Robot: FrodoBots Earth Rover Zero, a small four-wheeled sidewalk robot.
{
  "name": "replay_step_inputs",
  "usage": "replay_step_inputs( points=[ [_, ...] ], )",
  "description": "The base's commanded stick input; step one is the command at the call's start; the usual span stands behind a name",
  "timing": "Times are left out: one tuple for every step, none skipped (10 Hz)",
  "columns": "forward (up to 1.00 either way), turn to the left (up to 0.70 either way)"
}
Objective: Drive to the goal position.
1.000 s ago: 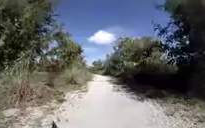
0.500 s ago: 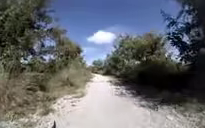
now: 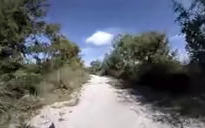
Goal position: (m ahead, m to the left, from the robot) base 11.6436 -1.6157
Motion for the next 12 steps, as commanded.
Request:
replay_step_inputs(
  points=[
    [0.85,-0.09],
    [0.85,0.0],
    [0.85,0.0],
    [0.85,0.0],
    [0.85,0.0],
    [0.85,0.0],
    [0.85,0.0],
    [0.85,0.0],
    [0.85,0.0],
    [0.85,0.0],
    [0.85,0.0],
    [0.85,0.0]
  ],
)
